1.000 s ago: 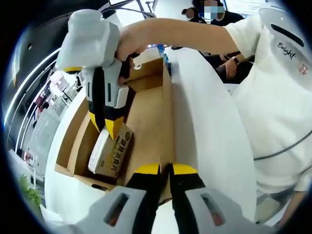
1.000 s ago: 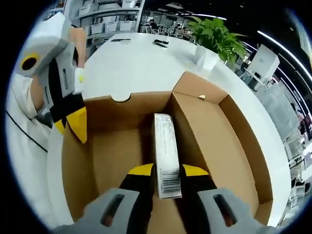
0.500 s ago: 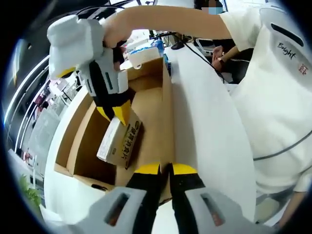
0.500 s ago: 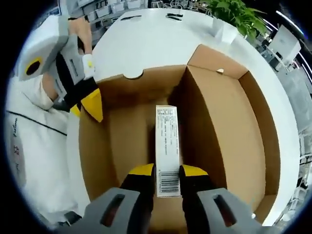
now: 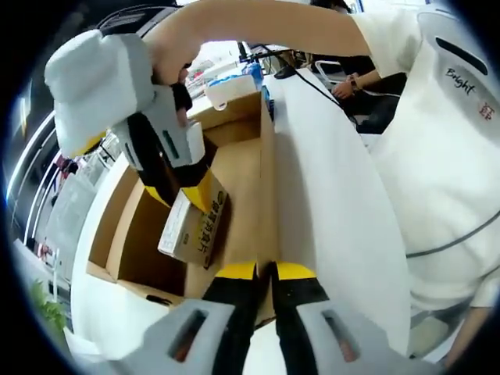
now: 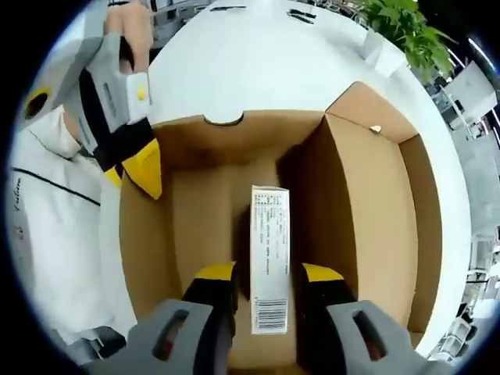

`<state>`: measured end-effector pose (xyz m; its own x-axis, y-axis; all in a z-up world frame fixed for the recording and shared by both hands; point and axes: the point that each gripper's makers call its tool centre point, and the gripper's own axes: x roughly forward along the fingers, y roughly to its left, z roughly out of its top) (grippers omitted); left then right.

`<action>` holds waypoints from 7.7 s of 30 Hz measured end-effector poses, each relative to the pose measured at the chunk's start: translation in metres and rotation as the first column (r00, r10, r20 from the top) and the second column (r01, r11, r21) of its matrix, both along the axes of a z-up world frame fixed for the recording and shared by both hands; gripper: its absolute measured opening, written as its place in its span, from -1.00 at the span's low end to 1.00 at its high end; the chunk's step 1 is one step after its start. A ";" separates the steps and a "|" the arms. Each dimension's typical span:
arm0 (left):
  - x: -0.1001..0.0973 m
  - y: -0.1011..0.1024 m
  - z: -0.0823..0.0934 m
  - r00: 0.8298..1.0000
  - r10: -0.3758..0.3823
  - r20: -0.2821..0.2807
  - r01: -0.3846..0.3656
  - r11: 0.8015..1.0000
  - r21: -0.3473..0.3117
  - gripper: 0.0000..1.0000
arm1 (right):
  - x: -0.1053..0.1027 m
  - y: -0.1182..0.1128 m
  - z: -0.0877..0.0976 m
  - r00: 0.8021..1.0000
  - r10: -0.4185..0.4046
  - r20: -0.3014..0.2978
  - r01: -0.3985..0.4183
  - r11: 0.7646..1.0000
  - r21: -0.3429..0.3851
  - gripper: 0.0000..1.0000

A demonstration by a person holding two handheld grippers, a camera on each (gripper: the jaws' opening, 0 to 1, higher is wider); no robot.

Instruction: Operate the shoe box by opening the lid, removing the specified soft item, and placing it in the target area until the item is outside and the box remains undamaged.

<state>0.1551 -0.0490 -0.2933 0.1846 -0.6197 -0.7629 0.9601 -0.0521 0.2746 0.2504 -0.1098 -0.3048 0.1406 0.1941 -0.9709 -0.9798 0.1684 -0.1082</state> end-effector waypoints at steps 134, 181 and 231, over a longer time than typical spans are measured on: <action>-0.001 -0.001 0.001 1.000 0.000 -0.005 0.000 1.000 -0.019 -0.89 | -0.090 -0.073 0.091 0.969 0.237 0.071 -0.239 0.971 0.018 -0.59; -0.001 -0.001 0.002 1.000 -0.006 0.005 0.006 1.000 -0.023 -0.89 | -0.161 -0.129 0.071 0.981 0.193 0.034 -0.191 0.979 -0.066 -0.59; -0.001 -0.002 0.002 1.000 -0.005 0.005 0.005 0.999 -0.032 -0.88 | -0.171 -0.247 0.028 0.999 -0.027 0.042 0.031 0.993 -0.112 -0.58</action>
<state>0.1540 -0.0506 -0.2917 0.1849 -0.6445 -0.7419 0.9586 -0.0481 0.2807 0.0794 -0.3570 -0.2765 0.1843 0.0793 -0.9797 -0.9690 0.1813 -0.1677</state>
